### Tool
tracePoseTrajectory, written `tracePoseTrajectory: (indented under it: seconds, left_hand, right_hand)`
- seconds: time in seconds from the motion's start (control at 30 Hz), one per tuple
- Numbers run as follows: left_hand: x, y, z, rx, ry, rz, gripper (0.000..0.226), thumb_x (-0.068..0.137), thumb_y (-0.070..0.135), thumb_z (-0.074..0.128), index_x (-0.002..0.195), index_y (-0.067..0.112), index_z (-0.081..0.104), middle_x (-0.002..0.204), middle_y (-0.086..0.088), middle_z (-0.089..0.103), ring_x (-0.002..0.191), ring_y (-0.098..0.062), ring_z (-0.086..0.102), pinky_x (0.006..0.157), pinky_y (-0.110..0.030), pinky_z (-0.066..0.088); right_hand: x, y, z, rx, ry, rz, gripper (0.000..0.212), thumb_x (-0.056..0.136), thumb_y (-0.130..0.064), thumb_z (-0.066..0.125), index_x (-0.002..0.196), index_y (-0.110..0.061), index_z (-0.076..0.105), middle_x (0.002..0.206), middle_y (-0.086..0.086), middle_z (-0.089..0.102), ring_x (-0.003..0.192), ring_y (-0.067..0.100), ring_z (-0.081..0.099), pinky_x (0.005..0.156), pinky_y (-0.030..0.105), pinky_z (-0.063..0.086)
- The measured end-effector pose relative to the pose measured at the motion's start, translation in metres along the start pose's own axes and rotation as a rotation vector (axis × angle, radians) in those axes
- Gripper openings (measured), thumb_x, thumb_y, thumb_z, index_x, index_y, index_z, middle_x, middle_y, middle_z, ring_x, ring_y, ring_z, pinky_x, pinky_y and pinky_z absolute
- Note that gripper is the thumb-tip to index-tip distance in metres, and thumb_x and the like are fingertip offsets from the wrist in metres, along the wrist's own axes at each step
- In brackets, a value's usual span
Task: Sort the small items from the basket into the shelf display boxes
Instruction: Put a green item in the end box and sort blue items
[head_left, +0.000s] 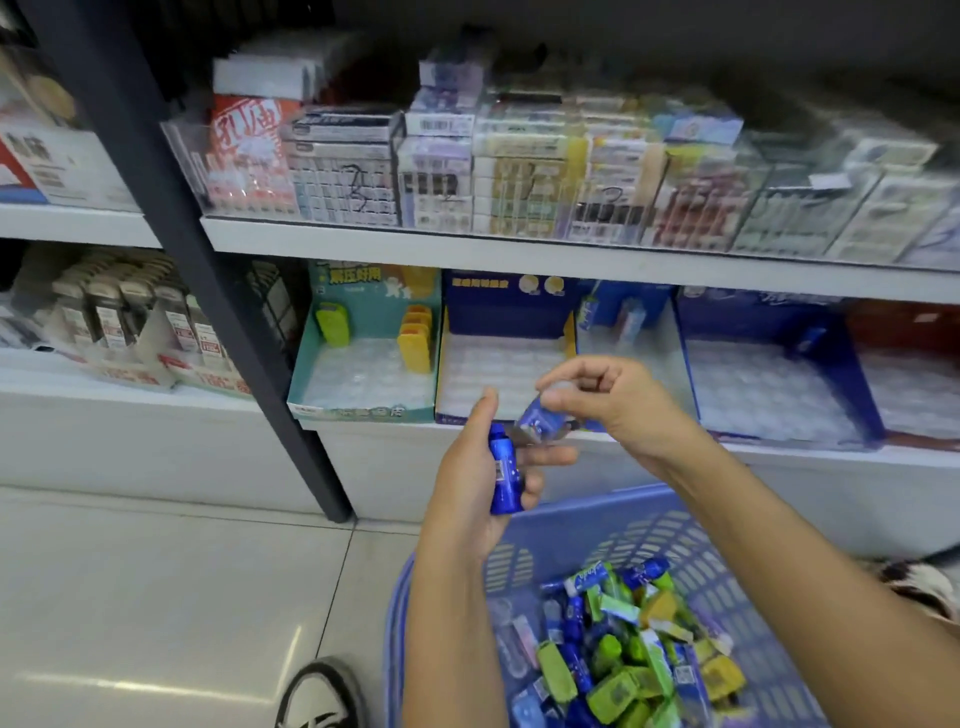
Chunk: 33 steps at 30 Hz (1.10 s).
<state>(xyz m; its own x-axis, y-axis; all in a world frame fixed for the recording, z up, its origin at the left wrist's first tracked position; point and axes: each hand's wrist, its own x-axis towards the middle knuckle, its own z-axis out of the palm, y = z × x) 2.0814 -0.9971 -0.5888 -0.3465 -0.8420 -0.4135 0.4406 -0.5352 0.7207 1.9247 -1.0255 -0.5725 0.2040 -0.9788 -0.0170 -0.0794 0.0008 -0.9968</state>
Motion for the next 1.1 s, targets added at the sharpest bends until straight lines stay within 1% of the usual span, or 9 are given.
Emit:
tracePoseTrajectory:
  seconds: [0.1, 0.23, 0.37, 0.47, 0.53, 0.6, 0.7, 0.9, 1.1]
  left_hand:
    - [0.007, -0.009, 0.012, 0.104, 0.186, 0.009, 0.064, 0.094, 0.055, 0.040, 0.058, 0.010, 0.068, 0.041, -0.003, 0.048, 0.029, -0.012, 0.037, 0.032, -0.014, 0.028]
    - [0.012, -0.009, 0.007, -0.061, 0.334, 0.061, 0.041, 0.098, 0.038, 0.041, 0.069, 0.011, 0.052, 0.037, 0.000, 0.040, 0.028, -0.012, 0.035, 0.034, -0.013, 0.028]
    - [0.016, 0.000, -0.006, -0.252, 0.357, 0.111, 0.011, 0.094, 0.006, 0.043, 0.084, 0.007, 0.049, 0.051, -0.005, 0.045, 0.046, -0.016, 0.040, 0.040, -0.018, 0.038]
    - [0.013, -0.004, -0.013, -0.174, 0.340, 0.200, 0.015, 0.094, -0.003, 0.042, 0.103, 0.006, 0.050, 0.070, -0.008, 0.047, 0.058, -0.017, 0.048, 0.053, -0.027, 0.050]
    - [0.011, -0.005, -0.014, -0.155, 0.311, 0.229, 0.014, 0.095, 0.001, 0.046, 0.103, 0.010, 0.054, 0.075, -0.008, 0.052, 0.056, -0.016, 0.055, 0.053, -0.029, 0.052]
    - [0.011, -0.005, -0.014, -0.133, 0.309, 0.235, 0.011, 0.097, 0.008, 0.048, 0.102, 0.013, 0.056, 0.075, -0.006, 0.057, 0.049, -0.011, 0.054, 0.044, -0.022, 0.046]
    - [0.015, -0.008, -0.014, -0.092, 0.328, 0.220, 0.007, 0.097, 0.015, 0.052, 0.095, 0.013, 0.058, 0.078, -0.007, 0.065, 0.048, -0.008, 0.050, 0.041, -0.019, 0.041]
    - [0.021, -0.016, -0.014, -0.072, 0.322, 0.228, 0.016, 0.097, 0.010, 0.049, 0.110, 0.015, 0.058, 0.081, -0.004, 0.067, 0.055, -0.010, 0.050, 0.048, -0.019, 0.045]
    - [0.024, -0.014, -0.019, -0.162, 0.335, 0.224, 0.015, 0.098, 0.011, 0.046, 0.106, 0.013, 0.059, 0.078, -0.005, 0.071, 0.055, -0.012, 0.052, 0.047, -0.021, 0.045]
  right_hand:
    - [0.001, 0.009, -0.023, -0.003, 0.279, -0.011, 0.023, 0.060, -0.035, 0.078, 0.076, -0.019, 0.073, 0.060, -0.008, 0.066, 0.049, 0.000, 0.052, 0.047, 0.011, 0.041]
    - [0.021, 0.005, -0.034, -0.078, 0.371, -0.076, 0.017, 0.081, -0.006, 0.070, 0.096, -0.013, 0.066, 0.079, 0.001, 0.067, 0.063, 0.007, 0.063, 0.060, 0.015, 0.051]
    - [0.055, -0.009, -0.032, -0.324, 0.464, -0.165, 0.011, 0.083, -0.003, 0.066, 0.088, -0.013, 0.064, 0.082, -0.001, 0.065, 0.075, 0.011, 0.061, 0.064, 0.006, 0.046]
    - [0.072, -0.016, -0.041, -0.343, 0.521, -0.144, 0.009, 0.083, 0.001, 0.066, 0.090, -0.002, 0.063, 0.087, 0.003, 0.060, 0.078, 0.008, 0.056, 0.057, -0.002, 0.039]
    - [0.078, -0.015, -0.045, -0.457, 0.496, -0.150, 0.013, 0.084, -0.004, 0.066, 0.079, -0.014, 0.060, 0.082, -0.003, 0.061, 0.072, -0.006, 0.055, 0.059, -0.004, 0.037]
    - [0.085, -0.010, -0.047, -0.569, 0.405, -0.109, 0.008, 0.087, -0.011, 0.064, 0.080, -0.016, 0.065, 0.089, -0.003, 0.067, 0.080, -0.011, 0.060, 0.077, 0.003, 0.044]
    - [0.100, -0.004, -0.039, -0.734, 0.310, 0.003, 0.021, 0.090, -0.026, 0.060, 0.100, -0.010, 0.068, 0.103, 0.009, 0.069, 0.100, 0.022, 0.062, 0.095, 0.040, 0.047]
    - [0.130, 0.003, 0.006, -0.707, 0.195, -0.148, 0.017, 0.088, -0.013, 0.063, 0.104, -0.009, 0.066, 0.090, -0.005, 0.063, 0.075, 0.001, 0.055, 0.068, 0.002, 0.037]
    - [0.148, 0.015, 0.024, -0.937, 0.089, -0.192, 0.027, 0.088, -0.011, 0.061, 0.113, -0.003, 0.062, 0.110, 0.012, 0.067, 0.099, 0.022, 0.062, 0.078, 0.012, 0.036]
